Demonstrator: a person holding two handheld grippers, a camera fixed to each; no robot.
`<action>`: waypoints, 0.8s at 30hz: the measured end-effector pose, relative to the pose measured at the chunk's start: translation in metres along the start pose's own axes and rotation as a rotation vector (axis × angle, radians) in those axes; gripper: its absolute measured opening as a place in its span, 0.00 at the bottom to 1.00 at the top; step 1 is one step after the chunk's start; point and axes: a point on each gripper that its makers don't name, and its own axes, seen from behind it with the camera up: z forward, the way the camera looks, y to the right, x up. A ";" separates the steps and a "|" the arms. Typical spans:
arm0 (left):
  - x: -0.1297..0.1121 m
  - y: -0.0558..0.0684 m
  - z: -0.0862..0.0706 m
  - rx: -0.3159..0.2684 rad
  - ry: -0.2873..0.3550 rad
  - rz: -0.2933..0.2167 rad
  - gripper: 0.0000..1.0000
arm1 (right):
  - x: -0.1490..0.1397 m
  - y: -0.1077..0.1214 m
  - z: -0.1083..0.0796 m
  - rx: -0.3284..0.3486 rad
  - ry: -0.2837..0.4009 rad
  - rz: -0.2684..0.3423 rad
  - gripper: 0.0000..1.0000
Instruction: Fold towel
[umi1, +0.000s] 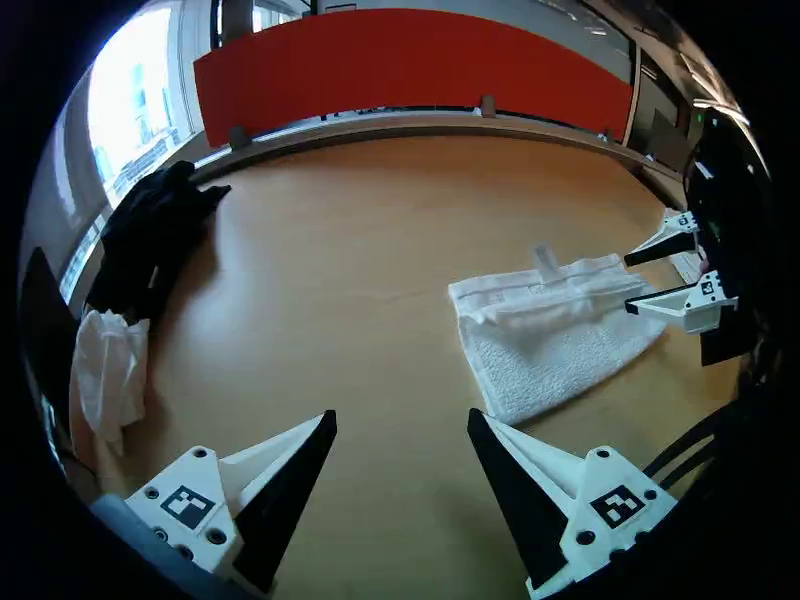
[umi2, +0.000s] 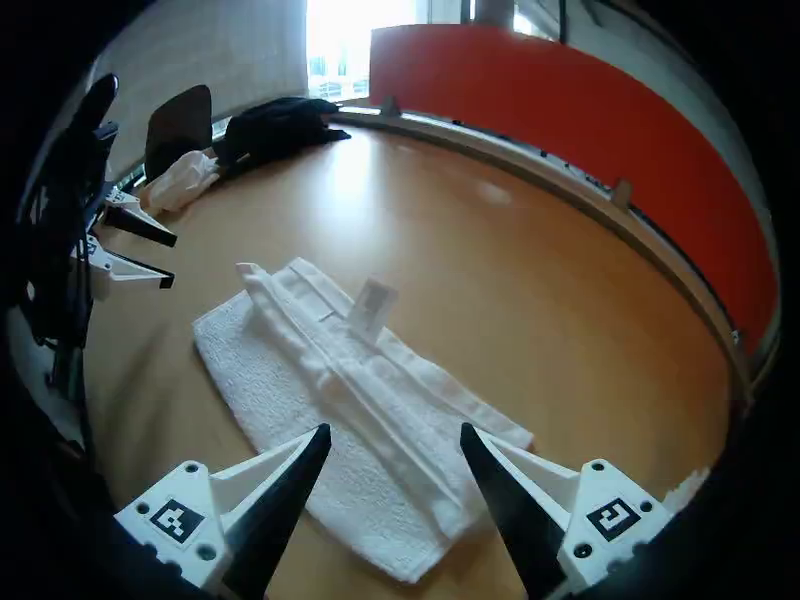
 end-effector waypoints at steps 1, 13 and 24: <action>-0.002 -0.002 -0.002 0.003 0.000 -0.005 0.98 | 0.002 -0.003 0.002 0.004 0.001 -0.005 1.00; -0.014 -0.018 -0.011 0.030 -0.002 -0.044 0.97 | 0.015 -0.023 0.021 0.033 -0.005 -0.044 1.00; -0.014 -0.015 -0.008 0.025 -0.005 -0.036 0.97 | 0.009 -0.021 0.031 0.025 -0.030 -0.042 1.00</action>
